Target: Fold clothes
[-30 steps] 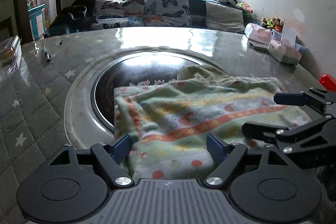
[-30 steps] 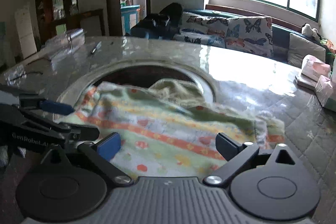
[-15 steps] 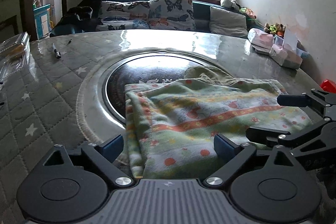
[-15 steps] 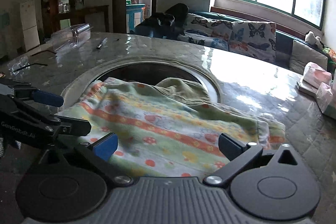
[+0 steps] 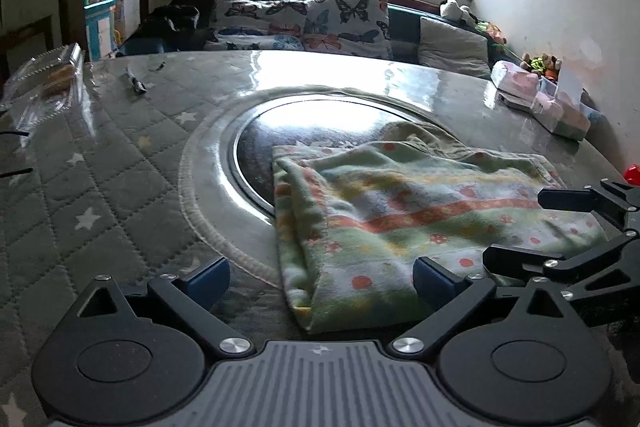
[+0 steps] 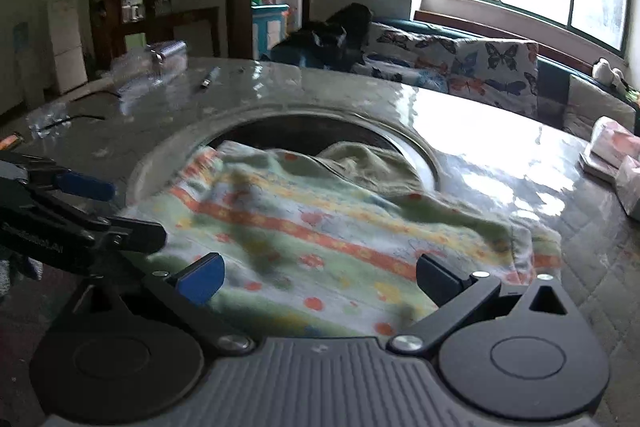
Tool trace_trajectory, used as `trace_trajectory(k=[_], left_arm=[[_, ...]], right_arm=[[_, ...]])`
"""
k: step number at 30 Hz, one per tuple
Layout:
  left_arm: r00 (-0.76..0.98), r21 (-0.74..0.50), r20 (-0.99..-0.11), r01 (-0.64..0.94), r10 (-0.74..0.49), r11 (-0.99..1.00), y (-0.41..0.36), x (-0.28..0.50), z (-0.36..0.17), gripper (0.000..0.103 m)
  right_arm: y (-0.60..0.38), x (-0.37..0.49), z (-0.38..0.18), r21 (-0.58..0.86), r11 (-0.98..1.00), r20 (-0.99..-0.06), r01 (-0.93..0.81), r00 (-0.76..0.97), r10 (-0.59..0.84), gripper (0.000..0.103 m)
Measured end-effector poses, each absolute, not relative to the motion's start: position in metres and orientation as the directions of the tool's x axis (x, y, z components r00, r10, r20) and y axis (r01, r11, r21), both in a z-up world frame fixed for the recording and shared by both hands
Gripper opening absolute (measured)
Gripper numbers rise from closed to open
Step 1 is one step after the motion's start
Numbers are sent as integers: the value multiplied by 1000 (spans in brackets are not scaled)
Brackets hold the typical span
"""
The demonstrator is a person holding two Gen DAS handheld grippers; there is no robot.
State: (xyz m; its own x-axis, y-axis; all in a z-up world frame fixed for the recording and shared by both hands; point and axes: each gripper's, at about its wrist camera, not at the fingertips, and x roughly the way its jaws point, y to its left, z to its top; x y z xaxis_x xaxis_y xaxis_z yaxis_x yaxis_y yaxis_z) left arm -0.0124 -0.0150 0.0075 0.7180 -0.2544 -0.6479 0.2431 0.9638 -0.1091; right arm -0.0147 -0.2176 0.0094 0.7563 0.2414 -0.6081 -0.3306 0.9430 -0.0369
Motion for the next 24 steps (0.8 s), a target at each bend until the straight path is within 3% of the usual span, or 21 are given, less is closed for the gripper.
trace_trajectory(k=[16,24], left_arm=[[723,-87,-662,190,-199,978,0,-6,7,100],[733,-88,-647,199,-208,976,-4,-9,17,100]], right_arm=[[-216,-15,8,-62,940,-627,-336,746,225,103],[-245,-22,21,-62,968,-598,-242,786,158,103]])
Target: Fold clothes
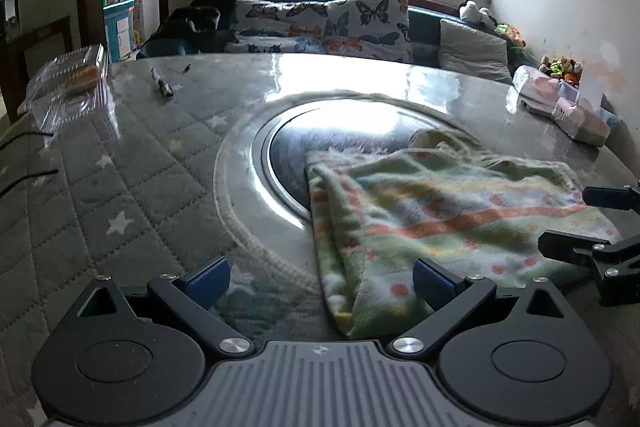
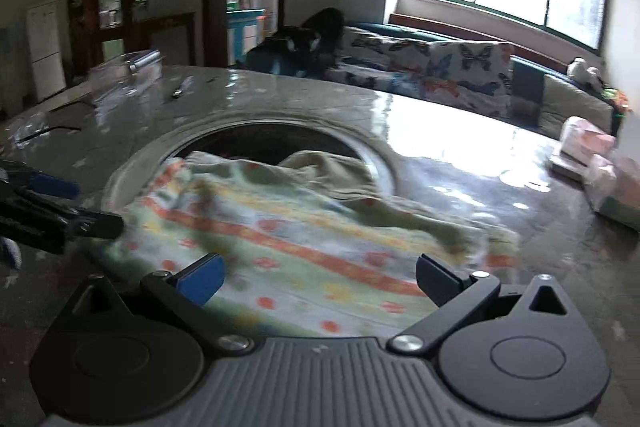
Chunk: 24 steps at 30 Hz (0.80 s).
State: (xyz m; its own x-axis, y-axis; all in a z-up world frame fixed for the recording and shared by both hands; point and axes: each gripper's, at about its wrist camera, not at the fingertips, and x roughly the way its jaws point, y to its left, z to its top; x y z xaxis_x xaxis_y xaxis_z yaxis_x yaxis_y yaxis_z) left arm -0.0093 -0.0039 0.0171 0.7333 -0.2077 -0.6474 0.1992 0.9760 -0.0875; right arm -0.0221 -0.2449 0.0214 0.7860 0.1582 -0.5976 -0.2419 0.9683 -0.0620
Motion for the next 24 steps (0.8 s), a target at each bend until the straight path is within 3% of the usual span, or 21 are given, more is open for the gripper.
trace_trajectory(k=[5,12,18,24], left_arm=[[735,-98,-632,241,-248,965,-19,-8,27,100],[717,-86,-626,327,-306,941,-50,-1,30,100],[686,-57,-664,351,-298,935,-64,0,12,100],[697,-48,-651,356,-300,933,-63,1,19,100]], right_arm=[[-253,-23,10,-78,971,-640,-226,758,125,103],[-274,-29,15,-81,983,-625,-163,776,77,103],[-290,-31,6,-55,989,-655,-139,752,70,103],[-306,-35,18,-71,994,-627,-84,779,21,103]])
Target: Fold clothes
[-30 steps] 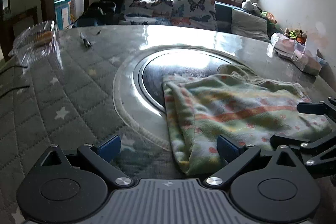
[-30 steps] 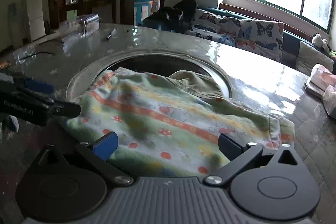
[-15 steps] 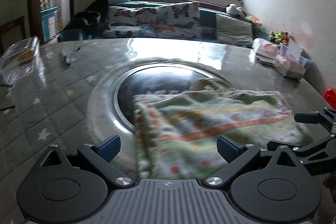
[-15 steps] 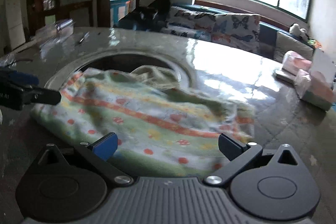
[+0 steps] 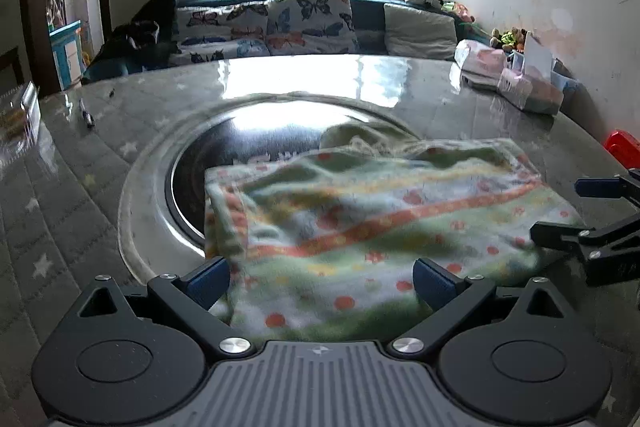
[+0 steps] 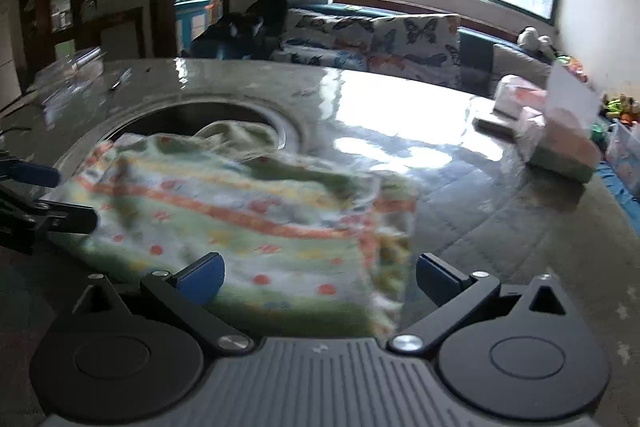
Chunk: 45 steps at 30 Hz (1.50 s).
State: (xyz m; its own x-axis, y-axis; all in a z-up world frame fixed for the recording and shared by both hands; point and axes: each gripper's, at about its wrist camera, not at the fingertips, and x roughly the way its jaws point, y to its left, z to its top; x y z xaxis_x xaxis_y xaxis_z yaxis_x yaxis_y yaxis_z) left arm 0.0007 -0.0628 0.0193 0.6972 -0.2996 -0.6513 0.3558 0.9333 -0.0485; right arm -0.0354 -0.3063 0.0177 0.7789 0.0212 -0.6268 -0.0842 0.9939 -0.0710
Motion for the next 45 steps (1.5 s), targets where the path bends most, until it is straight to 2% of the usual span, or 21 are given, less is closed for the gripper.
trace_trajectory(k=[5,12,16,23,33,45], left_arm=[[689,-35,-663,364,-295,931,-67,6,16,100],[694,-31,-655,369,-298,929,-71,10,20,100],[700,-30,-646,375,-304,927,-79,19,25,100],[671,14,-698,362,-249,932,-91,39,4,101],[688,11,-684,344,-244,939,-83,49,16,102],[699,51,-698,266,-157,963,-73,101,9,102]], right_arm=[[-323,-32,7,-116,993,-660,-16,749,-65,103],[-340,-31,16,-106,994,-636,25,767,-87,103],[-348,-24,10,-118,992,-659,51,743,-117,103],[-349,-24,10,-114,993,-662,41,742,-107,103],[-339,-2,28,-119,993,-637,-8,767,-70,103],[-346,60,10,-138,990,-666,38,736,-121,103]])
